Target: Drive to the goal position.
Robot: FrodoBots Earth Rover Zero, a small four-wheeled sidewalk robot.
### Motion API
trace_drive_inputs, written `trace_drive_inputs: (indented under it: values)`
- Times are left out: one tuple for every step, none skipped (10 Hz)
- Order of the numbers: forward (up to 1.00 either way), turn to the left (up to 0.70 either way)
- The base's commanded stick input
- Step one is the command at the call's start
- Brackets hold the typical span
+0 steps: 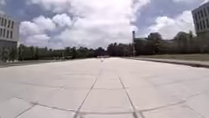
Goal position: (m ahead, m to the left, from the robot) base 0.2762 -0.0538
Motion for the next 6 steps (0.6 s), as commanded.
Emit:
trace_drive_inputs:
  values:
    - [0.14, 0.0]
    - [0.0, 0.0]
    - [0.0, 0.0]
    - [0.0, 0.0]
    - [0.0, 0.0]
    - [0.0, 0.0]
